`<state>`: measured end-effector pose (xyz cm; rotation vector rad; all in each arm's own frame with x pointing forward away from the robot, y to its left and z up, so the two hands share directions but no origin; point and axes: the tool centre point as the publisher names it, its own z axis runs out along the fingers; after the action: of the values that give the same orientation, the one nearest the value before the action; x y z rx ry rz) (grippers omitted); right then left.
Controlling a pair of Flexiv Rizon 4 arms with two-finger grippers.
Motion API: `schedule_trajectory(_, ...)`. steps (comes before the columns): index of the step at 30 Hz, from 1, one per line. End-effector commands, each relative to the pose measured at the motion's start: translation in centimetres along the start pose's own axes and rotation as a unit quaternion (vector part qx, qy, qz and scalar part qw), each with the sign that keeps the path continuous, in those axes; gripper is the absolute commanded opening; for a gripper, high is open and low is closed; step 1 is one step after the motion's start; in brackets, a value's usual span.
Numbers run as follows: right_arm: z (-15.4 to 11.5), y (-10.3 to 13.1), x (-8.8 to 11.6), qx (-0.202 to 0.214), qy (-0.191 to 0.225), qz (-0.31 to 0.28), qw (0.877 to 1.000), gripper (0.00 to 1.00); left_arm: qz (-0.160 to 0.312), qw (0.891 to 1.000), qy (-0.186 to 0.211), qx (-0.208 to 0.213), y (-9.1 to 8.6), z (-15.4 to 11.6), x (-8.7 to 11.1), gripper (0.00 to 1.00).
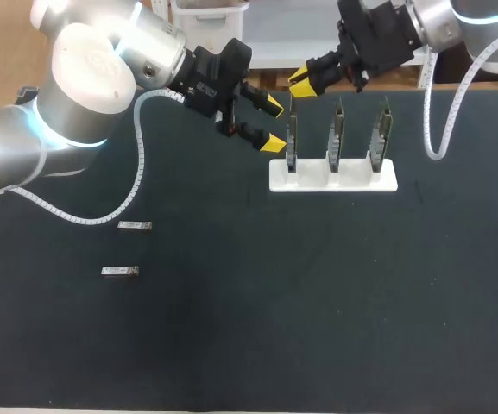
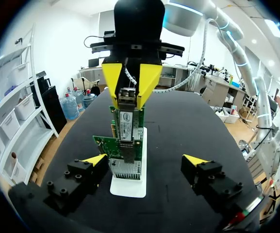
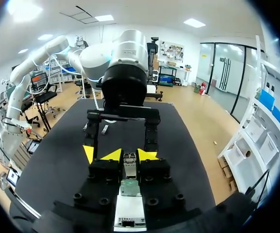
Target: Pick up the optical module with the left hand, and insert it into the network port with the right hand.
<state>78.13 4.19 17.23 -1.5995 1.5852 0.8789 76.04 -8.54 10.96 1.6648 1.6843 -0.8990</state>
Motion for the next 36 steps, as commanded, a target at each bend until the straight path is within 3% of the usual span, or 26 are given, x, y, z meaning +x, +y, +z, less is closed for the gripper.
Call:
schedule_trajectory(1, -0.02, 0.33, 0.19, 0.008, -0.004, -0.001, 1.000, 0.00, 0.000, 1.000, 0.002, 0.004, 0.37, 0.04, -0.06, 1.00)
schedule_trajectory(36, -0.08, 0.58, -0.23, 0.021, -0.002, -0.021, 1.000, 0.00, 0.000, 1.000, 0.002, 0.004, 0.37, 0.04, -0.06, 1.00)
